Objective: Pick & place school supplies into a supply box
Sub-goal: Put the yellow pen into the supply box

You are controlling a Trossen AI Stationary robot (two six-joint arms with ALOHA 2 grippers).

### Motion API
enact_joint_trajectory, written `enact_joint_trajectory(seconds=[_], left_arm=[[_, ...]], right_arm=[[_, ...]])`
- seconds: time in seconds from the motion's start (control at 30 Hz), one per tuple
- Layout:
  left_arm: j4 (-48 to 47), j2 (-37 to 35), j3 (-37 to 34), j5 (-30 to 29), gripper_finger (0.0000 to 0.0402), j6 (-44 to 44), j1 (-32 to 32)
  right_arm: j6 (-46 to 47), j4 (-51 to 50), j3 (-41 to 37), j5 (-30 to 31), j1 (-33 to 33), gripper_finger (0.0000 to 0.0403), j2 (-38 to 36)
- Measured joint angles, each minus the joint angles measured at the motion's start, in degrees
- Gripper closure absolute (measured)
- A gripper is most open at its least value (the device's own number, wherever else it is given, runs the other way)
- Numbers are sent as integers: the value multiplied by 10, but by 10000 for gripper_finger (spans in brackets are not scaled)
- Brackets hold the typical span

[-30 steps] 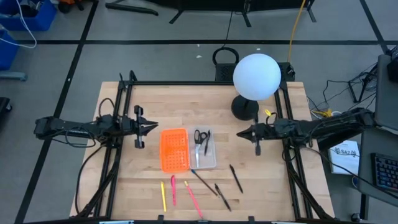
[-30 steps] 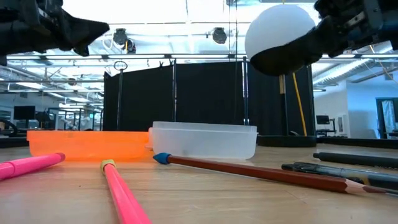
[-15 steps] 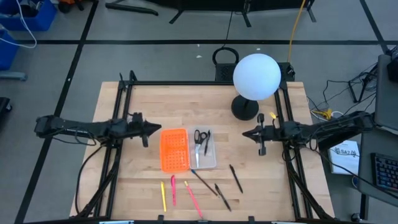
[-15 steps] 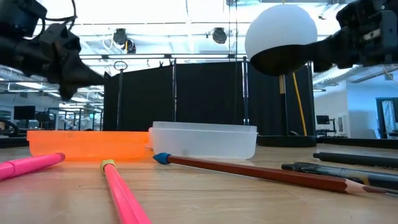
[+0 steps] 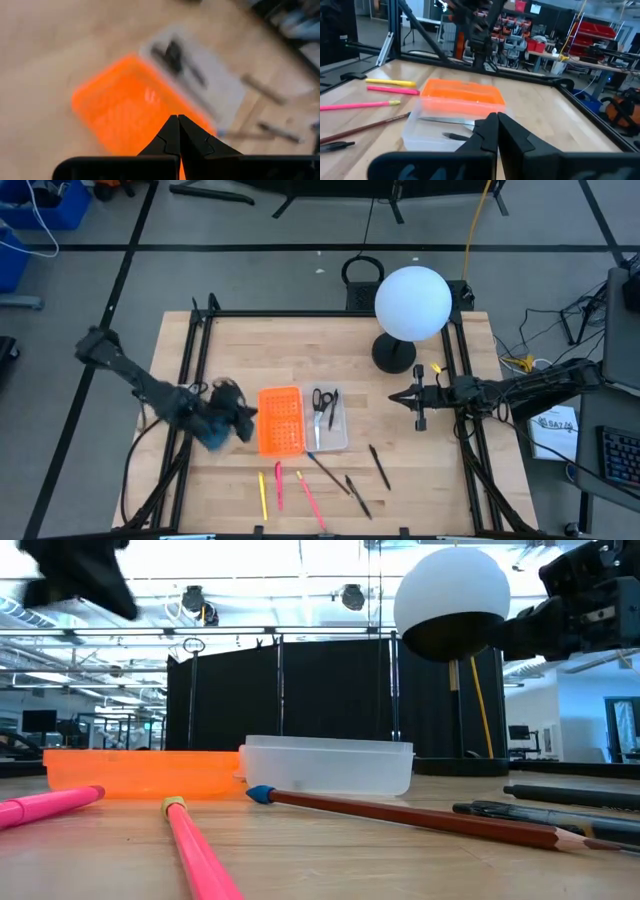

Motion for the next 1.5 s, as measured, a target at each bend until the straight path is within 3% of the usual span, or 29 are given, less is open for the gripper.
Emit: enact_joint_trajectory(seconds=[0.13,0.23,0.33,0.5,0.63,0.77,0.93,1.03,1.27,1.5], left_arm=[[-259,196,221,117,400,-213,-43],[-384,322,365,183,399,-322,-68],[-401,412,463,202,393,-371,-85],[-371,510,554,228,398,-357,-90],[-357,543,562,208,397,-372,-99],[-273,551,538,211,396,-423,-117],[-231,552,500,185,372,-506,-135],[-225,552,490,209,353,-509,-138],[-210,552,477,230,268,-487,-127],[-171,552,442,290,174,-467,-108]], right_arm=[[0,-1,0,-34,0,403,0],[0,-1,0,-71,0,403,0],[-6,-1,0,-88,1,403,0],[-9,-1,-1,-89,1,403,0],[-12,0,-1,-89,1,403,0],[-26,8,-1,-89,1,403,0],[-32,13,-1,-89,1,403,0],[-32,14,-1,-89,1,403,0],[-32,14,-1,-89,1,403,0],[-19,13,-1,-89,1,403,0]])
